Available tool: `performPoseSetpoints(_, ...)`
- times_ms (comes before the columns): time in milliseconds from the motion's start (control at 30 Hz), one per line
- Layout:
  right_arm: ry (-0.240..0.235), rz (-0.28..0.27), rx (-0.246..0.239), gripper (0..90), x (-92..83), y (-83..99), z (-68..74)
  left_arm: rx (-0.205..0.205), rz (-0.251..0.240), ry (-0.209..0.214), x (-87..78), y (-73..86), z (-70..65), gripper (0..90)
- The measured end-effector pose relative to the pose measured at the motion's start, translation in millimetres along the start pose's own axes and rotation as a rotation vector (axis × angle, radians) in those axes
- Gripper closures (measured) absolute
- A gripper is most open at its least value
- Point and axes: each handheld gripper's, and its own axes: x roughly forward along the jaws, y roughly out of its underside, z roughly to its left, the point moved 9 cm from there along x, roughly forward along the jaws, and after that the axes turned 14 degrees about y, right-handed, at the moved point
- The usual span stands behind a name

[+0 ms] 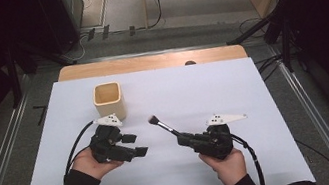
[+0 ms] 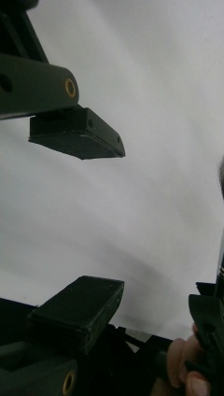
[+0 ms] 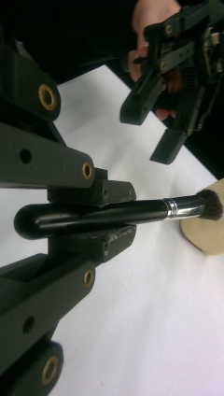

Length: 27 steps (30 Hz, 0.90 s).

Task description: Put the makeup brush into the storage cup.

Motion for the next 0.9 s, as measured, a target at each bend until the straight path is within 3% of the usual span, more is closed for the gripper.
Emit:
performPoseSetpoints(167, 0.002, -0.047, 0.001, 79.1, 1.7, 2.1, 3.9, -0.008, -0.052, 0.004, 6.8, -3.2, -5.0, 29.6)
performPoseSetpoints(333, 0.002, -0.097, 0.028, 79.2, 2.5, 2.6, 8.7, -0.014, -0.067, 0.007, 15.7, -4.1, -7.3, 29.2)
performPoseSetpoints(467, 0.003, -0.132, 0.046, 79.1, 4.1, 5.7, 11.9, -0.039, -0.113, 0.031, 17.8, -8.0, -9.9, 29.2)
performPoseSetpoints(767, -0.004, -0.145, 0.059, 79.1, 9.0, 8.2, 15.4, -0.068, -0.190, 0.050, 18.6, -19.9, -12.2, 29.9)
performPoseSetpoints(900, -0.001, -0.157, 0.066, 79.2, 9.0, 7.7, 17.2, -0.068, -0.198, 0.047, 20.2, -23.2, -13.1, 30.0)
